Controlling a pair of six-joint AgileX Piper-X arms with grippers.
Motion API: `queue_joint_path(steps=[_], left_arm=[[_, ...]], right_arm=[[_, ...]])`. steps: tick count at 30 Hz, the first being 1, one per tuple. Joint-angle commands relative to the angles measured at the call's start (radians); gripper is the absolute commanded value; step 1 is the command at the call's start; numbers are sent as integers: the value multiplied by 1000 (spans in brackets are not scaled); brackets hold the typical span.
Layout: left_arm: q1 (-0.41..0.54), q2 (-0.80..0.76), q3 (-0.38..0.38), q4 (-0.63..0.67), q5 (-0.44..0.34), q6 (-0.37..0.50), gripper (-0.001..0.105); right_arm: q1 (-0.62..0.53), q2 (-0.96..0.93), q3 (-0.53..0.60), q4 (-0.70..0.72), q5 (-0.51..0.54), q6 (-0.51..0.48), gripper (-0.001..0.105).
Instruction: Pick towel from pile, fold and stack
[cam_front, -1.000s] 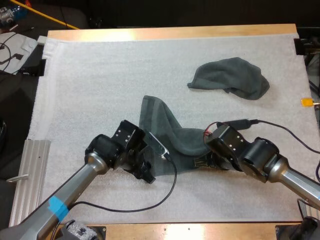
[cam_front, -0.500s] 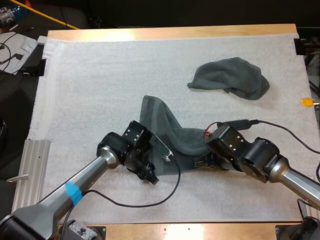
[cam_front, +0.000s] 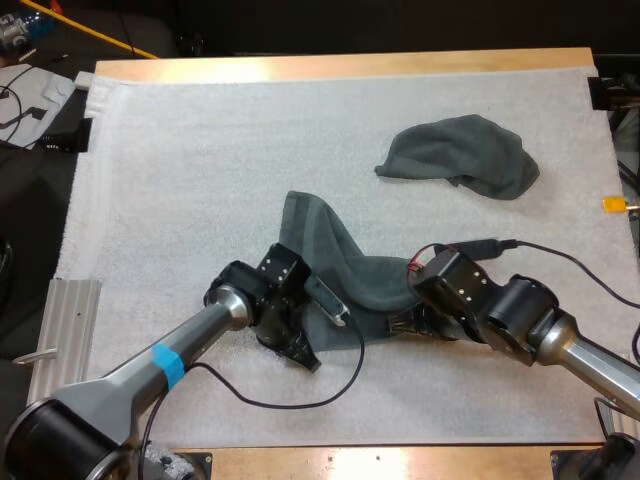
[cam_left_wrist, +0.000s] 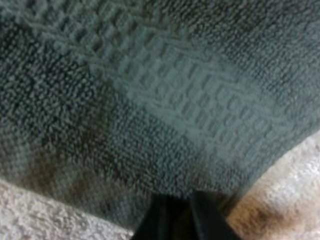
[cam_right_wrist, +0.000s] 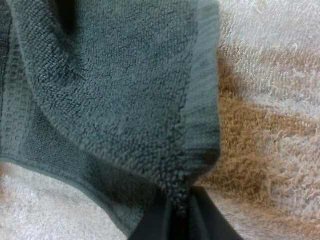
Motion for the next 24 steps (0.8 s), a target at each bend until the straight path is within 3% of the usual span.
queue_joint_path(steps=[1, 7, 16, 20, 22, 24], left_arm=[[-4, 11, 2, 10, -16, -11, 0], [-5, -30, -9, 51, -15, -21, 0], [-4, -305, -61, 225, -27, -13, 0], [-3, -327, -54, 203, -16, -19, 0], [-2, -341, -56, 207, -7, -14, 3], [-6, -345, -56, 203, 1, -8, 12]], right_arm=[[1, -3, -2, -5, 8, 4, 0], [0, -4, 0, -19, 15, -8, 0], [1, -112, -43, -9, 29, -21, 0], [-3, -88, -22, -6, 19, -15, 0], [-2, -91, -24, -1, 20, -11, 0], [-1, -91, -23, 4, 18, -10, 0]])
